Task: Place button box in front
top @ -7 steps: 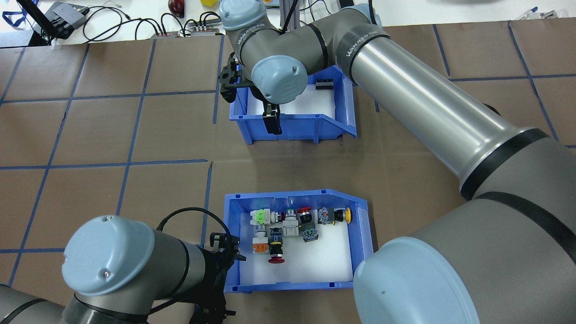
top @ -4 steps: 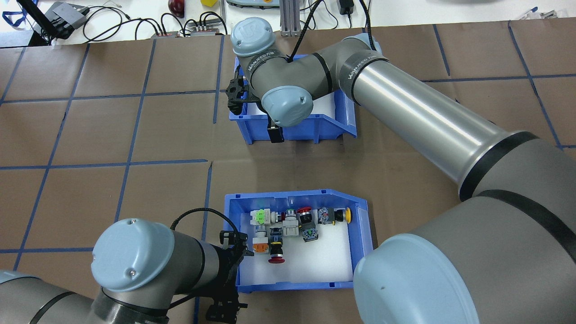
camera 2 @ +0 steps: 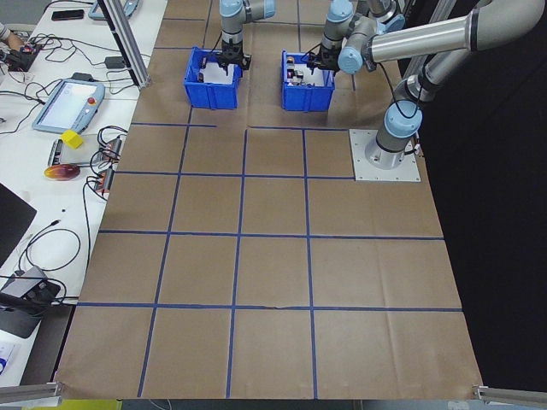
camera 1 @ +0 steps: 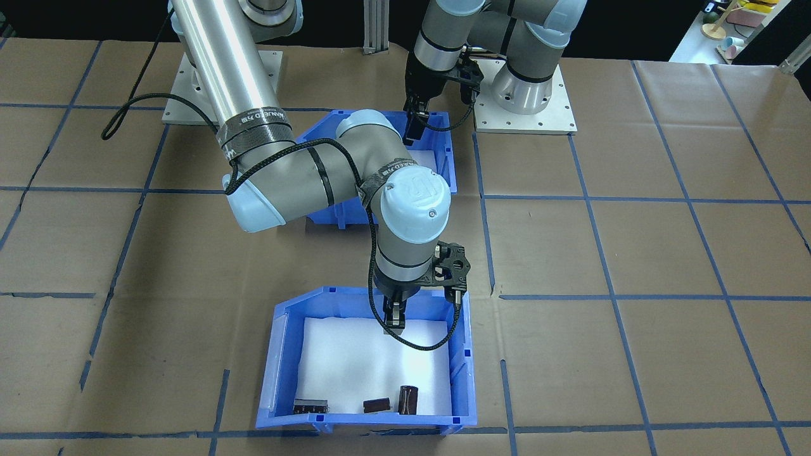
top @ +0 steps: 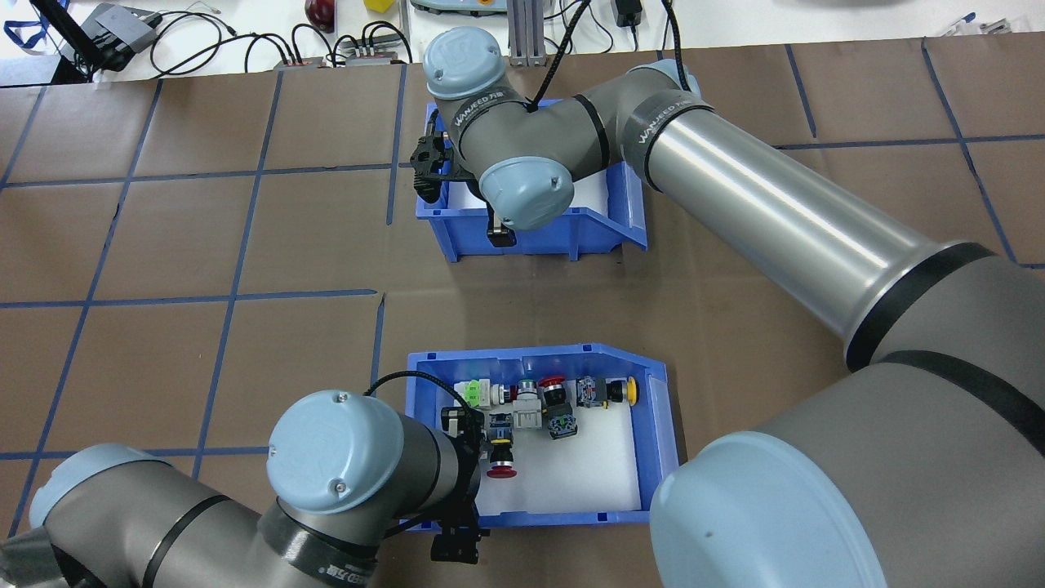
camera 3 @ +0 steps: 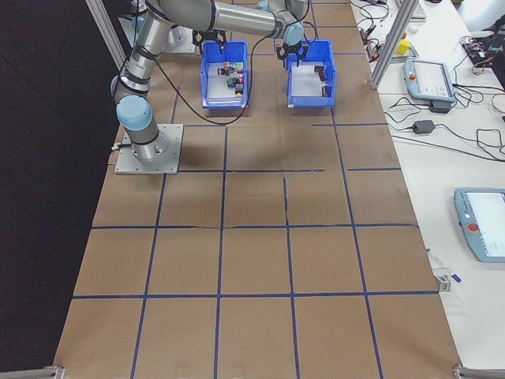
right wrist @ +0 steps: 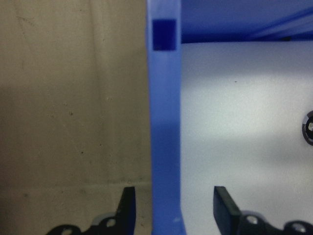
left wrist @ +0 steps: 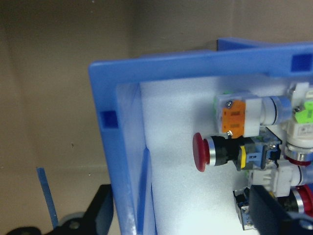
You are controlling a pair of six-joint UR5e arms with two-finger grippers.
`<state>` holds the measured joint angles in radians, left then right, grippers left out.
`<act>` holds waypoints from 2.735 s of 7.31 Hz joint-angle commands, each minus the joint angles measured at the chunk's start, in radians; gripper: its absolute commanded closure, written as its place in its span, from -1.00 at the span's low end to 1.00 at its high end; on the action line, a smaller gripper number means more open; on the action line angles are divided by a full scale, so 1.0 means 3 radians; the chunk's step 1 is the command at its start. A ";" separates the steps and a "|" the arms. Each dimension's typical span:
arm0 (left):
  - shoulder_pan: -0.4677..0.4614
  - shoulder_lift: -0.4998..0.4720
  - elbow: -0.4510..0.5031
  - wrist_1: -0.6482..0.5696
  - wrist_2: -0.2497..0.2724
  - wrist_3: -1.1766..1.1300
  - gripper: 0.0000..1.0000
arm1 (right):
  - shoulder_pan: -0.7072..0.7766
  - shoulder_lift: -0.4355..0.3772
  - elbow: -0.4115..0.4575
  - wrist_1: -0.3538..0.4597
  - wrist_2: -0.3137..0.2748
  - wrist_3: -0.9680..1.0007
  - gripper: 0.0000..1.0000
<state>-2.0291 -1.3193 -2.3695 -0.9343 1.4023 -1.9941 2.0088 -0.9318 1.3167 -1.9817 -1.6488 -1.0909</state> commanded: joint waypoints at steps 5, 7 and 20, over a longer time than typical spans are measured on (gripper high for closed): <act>-0.0216 -0.0404 0.0039 0.0306 0.0173 -0.0180 -0.05 | -0.0196 -0.0119 -0.0248 0.0162 -0.0026 -0.0065 0.86; -0.0226 -0.0409 0.0034 0.0414 -0.0095 -0.0494 0.64 | -0.0619 -0.0365 -0.0121 0.0403 -0.0006 -0.0523 0.86; 0.0571 -0.1927 0.2222 -0.0143 -0.0241 0.0301 0.99 | -0.2426 -0.2426 0.2150 0.0337 0.0025 -0.2464 0.84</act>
<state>-1.8571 -1.8377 -1.7344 -0.9858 1.3327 -1.9051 1.2822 -1.6377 1.9372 -1.8806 -1.6416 -1.8289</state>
